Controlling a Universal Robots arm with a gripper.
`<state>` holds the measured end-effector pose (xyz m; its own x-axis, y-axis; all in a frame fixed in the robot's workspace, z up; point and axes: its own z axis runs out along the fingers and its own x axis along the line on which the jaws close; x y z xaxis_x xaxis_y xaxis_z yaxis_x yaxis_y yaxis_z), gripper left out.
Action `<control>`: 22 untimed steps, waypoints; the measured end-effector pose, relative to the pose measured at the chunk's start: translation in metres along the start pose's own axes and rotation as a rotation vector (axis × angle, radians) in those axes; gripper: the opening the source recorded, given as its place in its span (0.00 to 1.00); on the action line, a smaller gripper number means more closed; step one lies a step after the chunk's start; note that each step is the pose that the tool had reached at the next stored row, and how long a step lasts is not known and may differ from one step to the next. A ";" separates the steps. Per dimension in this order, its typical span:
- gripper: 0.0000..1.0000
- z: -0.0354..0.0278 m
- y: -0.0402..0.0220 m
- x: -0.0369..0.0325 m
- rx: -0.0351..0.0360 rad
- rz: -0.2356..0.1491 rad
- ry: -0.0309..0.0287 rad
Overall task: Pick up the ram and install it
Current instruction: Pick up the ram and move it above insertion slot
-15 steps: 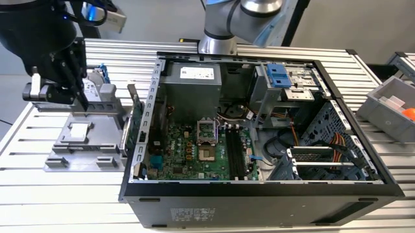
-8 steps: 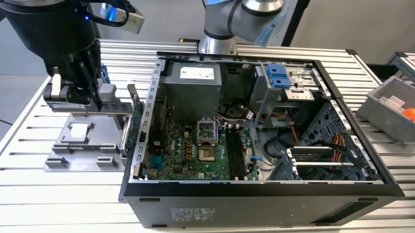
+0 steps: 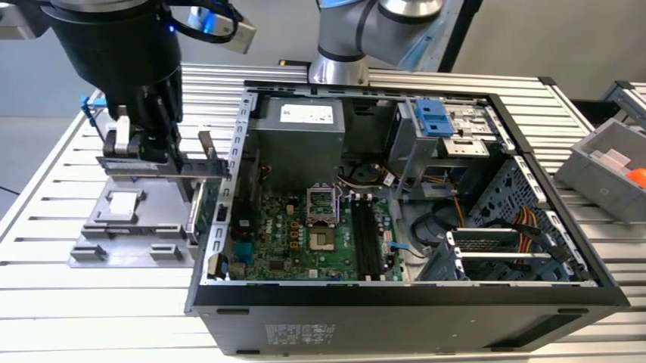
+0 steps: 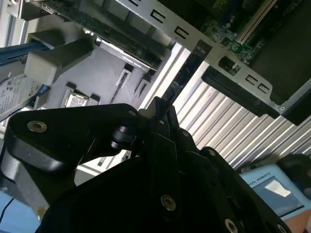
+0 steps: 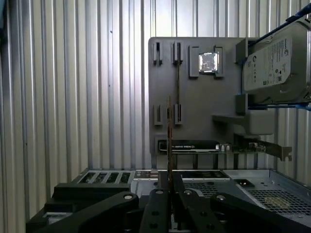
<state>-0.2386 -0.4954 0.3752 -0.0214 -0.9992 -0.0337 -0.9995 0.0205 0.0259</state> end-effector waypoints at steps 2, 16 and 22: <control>0.00 -0.0002 -0.0064 -0.0001 -0.0007 0.000 0.0000; 0.00 -0.0013 -0.0526 -0.0011 -0.0067 -0.001 0.0001; 0.00 -0.0018 -0.0720 -0.0016 -0.0090 -0.002 0.0002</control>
<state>-0.1665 -0.4954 0.3751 -0.0194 -0.9992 -0.0335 -0.9992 0.0182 0.0348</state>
